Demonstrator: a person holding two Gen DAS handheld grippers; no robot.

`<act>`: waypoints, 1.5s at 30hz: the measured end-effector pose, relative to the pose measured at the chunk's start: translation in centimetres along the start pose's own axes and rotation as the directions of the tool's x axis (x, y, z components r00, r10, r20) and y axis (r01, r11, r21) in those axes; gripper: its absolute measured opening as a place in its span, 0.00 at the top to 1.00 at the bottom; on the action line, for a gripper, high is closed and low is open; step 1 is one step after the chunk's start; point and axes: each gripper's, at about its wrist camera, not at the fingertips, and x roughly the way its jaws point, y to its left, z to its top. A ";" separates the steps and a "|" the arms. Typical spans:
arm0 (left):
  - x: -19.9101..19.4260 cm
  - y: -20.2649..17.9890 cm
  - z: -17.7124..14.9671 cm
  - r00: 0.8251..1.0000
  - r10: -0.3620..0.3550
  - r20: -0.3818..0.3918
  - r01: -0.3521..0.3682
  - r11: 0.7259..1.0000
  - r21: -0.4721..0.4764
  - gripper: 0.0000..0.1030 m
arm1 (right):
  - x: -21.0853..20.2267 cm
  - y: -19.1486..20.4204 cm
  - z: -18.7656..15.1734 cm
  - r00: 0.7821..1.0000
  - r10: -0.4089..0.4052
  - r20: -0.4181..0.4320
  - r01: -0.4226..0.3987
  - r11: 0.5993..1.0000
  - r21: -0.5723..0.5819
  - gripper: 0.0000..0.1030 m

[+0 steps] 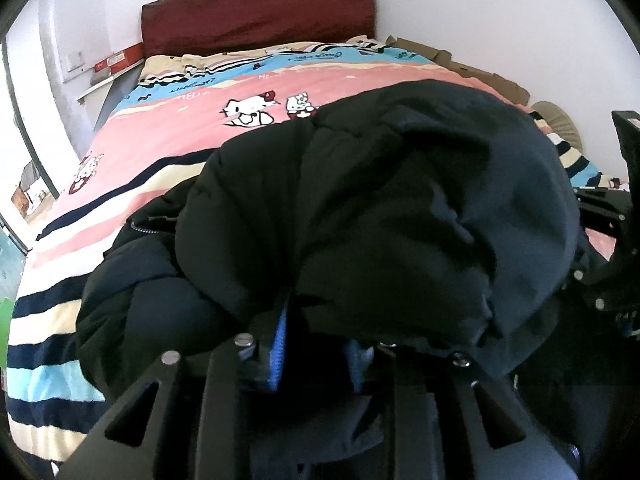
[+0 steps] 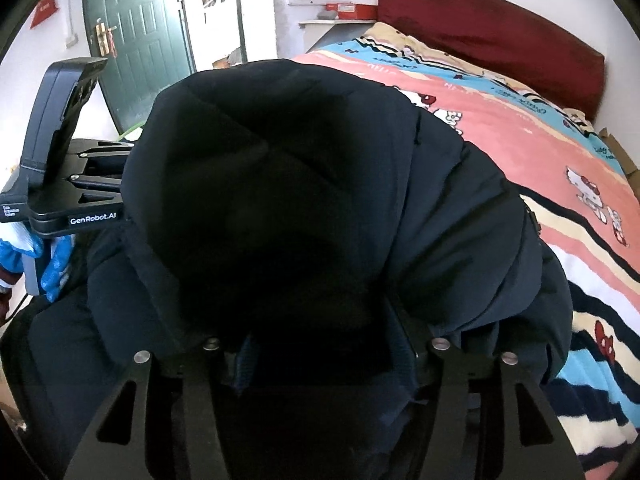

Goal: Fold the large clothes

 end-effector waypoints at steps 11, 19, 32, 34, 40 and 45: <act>-3.6 0.8 -3.3 0.999 -0.010 -0.031 0.010 1.000 0.000 0.54 | -2.3 -1.2 -2.0 1.000 -0.021 0.000 0.021 1.000 0.014 0.42; -6.1 4.3 -6.3 0.996 0.036 -0.083 -0.046 0.992 -0.119 0.54 | -4.4 -3.5 -4.7 0.998 -0.054 -0.024 0.055 0.996 0.067 0.41; -6.5 6.8 4.2 0.996 0.082 -0.015 -0.083 0.964 -0.252 0.54 | -5.5 -6.7 4.3 0.990 -0.108 0.085 0.098 0.988 0.119 0.41; -4.8 6.2 6.4 0.998 0.062 -0.016 -0.064 0.967 -0.246 0.54 | -4.7 -6.9 6.4 0.989 -0.108 0.096 0.095 0.987 0.131 0.41; 0.0 5.2 10.7 0.999 0.031 -0.024 -0.037 0.954 -0.297 0.54 | -1.1 -7.7 11.7 0.989 -0.104 0.108 0.079 0.974 0.213 0.39; 2.3 4.2 11.4 0.999 0.022 -0.046 -0.034 0.962 -0.273 0.54 | 2.9 -8.0 12.8 0.994 -0.101 0.041 0.088 0.964 0.249 0.38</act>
